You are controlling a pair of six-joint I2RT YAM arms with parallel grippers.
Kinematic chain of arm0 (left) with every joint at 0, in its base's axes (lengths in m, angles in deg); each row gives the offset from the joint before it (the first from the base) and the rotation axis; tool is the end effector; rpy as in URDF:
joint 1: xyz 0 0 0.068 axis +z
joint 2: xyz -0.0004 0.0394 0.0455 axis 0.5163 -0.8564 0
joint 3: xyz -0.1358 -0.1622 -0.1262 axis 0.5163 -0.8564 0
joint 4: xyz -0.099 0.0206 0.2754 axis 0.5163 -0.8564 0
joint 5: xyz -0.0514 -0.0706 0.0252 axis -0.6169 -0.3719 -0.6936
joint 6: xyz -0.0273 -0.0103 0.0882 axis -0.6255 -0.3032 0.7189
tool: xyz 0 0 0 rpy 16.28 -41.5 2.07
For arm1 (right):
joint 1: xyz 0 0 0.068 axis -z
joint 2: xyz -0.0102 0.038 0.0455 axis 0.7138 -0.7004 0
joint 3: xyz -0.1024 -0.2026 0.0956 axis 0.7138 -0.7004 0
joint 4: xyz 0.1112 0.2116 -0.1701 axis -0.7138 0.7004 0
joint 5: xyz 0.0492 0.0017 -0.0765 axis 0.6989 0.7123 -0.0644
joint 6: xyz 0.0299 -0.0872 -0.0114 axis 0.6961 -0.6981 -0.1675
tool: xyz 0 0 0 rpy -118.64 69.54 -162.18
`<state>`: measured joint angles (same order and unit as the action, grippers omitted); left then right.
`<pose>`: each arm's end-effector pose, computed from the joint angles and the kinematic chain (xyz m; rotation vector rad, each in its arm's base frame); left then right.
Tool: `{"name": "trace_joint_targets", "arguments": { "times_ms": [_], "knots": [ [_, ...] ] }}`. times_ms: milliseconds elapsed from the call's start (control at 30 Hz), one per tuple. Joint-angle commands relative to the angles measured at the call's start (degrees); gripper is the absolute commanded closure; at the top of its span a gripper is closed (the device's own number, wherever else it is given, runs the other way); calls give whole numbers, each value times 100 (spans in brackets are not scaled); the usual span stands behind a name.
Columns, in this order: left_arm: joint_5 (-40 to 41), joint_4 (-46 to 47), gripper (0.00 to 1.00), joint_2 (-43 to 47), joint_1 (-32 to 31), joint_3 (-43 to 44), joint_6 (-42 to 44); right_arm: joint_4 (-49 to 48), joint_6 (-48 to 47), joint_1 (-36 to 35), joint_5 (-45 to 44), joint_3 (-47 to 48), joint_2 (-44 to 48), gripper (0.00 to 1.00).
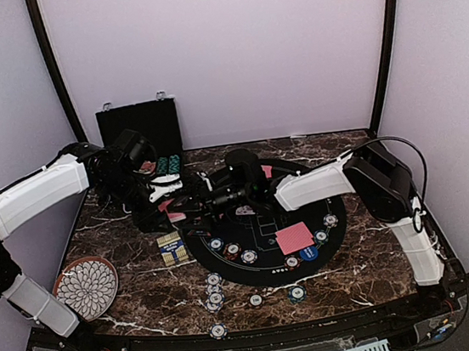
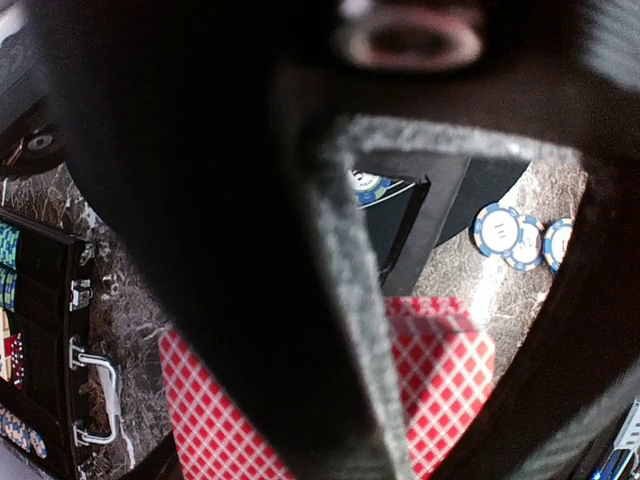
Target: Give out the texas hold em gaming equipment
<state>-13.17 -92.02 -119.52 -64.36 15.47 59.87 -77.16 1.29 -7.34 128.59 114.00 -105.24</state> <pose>0.2992 -0.2130 0.2165 1.5939 2.1087 -0.1902 0.2820 0.4760 0.1463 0.3707 -2.2539 -2.0856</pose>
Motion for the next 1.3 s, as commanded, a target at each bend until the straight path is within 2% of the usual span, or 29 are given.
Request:
{"name": "trace_joint_targets", "arguments": {
  "times_ms": [0, 433, 833, 1167, 1267],
  "knots": [
    [-138, -47, 100, 70, 6, 156, -25, -328, 135, -89, 118, 373, -227, 26],
    [-102, -74, 100, 113, 10, 138, -1, -87, 203, -66, 140, 690, -608, 27],
    [-68, -66, 100, 167, 6, 125, 24, 348, -366, 299, -99, -297, 56, 36],
    [-24, -68, 100, 139, 14, 125, 32, 193, -359, 351, 27, -398, 425, 43],
    [10, -57, 100, 126, 11, 104, 39, 75, -275, 358, 53, -408, 558, 49]
  ]
}}
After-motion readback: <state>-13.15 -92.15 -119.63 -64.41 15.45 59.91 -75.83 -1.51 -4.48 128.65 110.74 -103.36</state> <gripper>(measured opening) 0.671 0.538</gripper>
